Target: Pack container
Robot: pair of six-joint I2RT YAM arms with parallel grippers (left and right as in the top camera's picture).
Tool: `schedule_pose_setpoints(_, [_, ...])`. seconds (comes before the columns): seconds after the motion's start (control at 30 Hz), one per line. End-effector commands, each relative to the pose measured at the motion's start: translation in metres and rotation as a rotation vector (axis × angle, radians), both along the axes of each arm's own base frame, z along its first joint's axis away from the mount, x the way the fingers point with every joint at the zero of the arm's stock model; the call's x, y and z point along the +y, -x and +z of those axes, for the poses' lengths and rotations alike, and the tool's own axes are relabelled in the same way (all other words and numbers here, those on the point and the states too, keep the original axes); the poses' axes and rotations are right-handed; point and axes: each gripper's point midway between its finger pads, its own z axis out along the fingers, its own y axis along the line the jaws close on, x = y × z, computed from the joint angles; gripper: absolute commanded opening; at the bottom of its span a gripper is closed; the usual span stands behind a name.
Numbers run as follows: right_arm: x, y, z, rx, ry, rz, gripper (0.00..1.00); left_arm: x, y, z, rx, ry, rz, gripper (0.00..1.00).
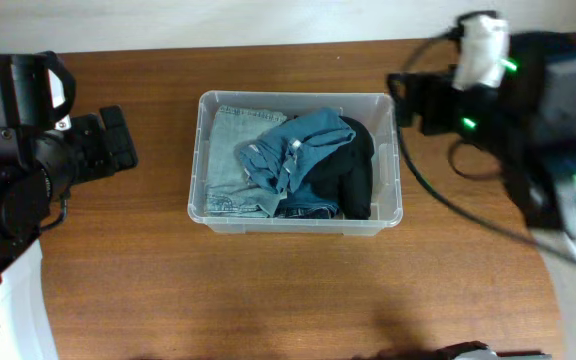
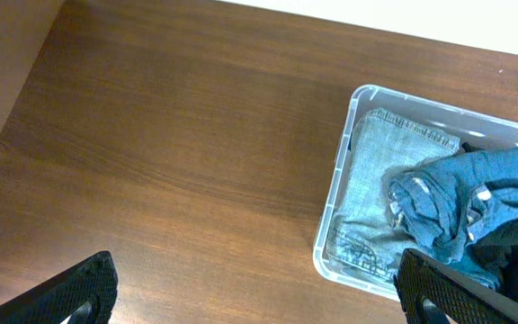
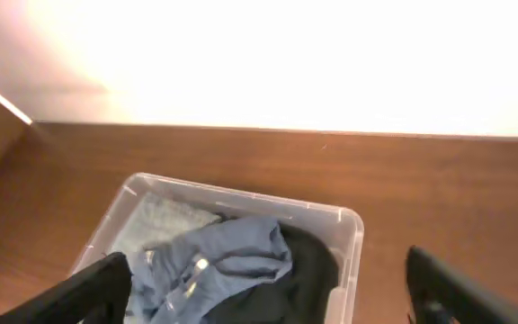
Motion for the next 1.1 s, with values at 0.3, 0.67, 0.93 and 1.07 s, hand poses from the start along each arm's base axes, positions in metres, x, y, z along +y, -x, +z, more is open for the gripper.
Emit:
schedule_pose_setpoints(0.3, [-0.022, 0.122, 0.027, -0.059, 0.053, 0.015, 0.98, 0.003, 0.000, 0.003, -0.011, -0.002, 0.017, 0.99])
schedule_pose_setpoints(0.67, [-0.076, 0.129, -0.012, 0.045, 0.265, -0.210, 0.98, 0.003, 0.000, 0.003, -0.011, -0.002, 0.017, 0.99])
schedule_pose_setpoints(0.93, [-0.114, 0.120, -0.108, -0.042, 0.253, -0.389, 0.99, 0.003, 0.001, 0.003, -0.011, -0.002, 0.017, 0.99])
schedule_pose_setpoints(1.07, [-0.115, 0.132, -0.189, -0.033, 0.250, -0.391, 0.98, 0.003, 0.001, 0.003, -0.011, -0.002, 0.017, 0.99])
